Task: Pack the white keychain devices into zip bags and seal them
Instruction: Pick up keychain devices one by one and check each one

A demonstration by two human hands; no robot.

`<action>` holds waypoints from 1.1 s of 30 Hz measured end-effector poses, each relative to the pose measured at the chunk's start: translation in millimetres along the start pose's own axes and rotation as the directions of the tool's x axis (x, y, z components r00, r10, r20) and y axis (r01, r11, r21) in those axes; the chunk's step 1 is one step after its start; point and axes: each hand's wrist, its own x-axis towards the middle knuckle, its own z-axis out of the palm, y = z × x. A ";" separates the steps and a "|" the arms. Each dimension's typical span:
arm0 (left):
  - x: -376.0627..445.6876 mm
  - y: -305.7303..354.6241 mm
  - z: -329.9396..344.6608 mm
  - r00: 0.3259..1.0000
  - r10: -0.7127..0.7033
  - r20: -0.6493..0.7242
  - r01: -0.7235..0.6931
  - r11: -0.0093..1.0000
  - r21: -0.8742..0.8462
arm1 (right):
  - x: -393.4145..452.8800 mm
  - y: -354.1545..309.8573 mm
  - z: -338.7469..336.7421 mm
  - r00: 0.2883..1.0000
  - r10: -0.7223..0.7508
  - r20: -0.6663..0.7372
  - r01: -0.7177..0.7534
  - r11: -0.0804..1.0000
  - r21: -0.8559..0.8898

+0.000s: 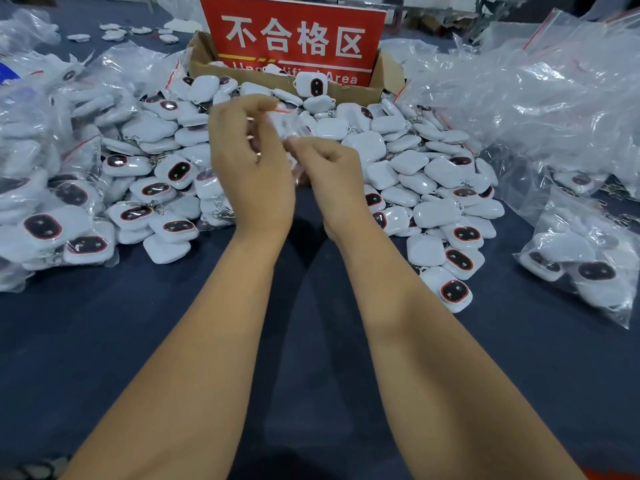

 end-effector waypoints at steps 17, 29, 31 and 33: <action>14.7 -2.6 -4.4 0.957 -0.205 -0.204 0.183 0.975 -0.122 | 3.0 17.0 -7.7 0.997 0.011 0.075 0.068 0.316 -0.946; -7.8 -15.2 12.4 0.890 -0.220 0.400 0.132 0.962 0.238 | 2.5 13.2 -10.3 0.995 0.016 -0.101 -0.053 0.924 -0.378; -5.5 -18.2 12.2 0.879 -0.236 0.414 0.128 0.954 0.270 | 4.4 13.4 -9.0 0.991 0.053 -0.126 -0.088 0.955 -0.285; -5.1 -21.4 13.0 0.865 -0.231 0.445 0.094 0.947 0.308 | 6.3 14.2 -9.9 0.982 0.099 -0.162 -0.127 0.978 -0.168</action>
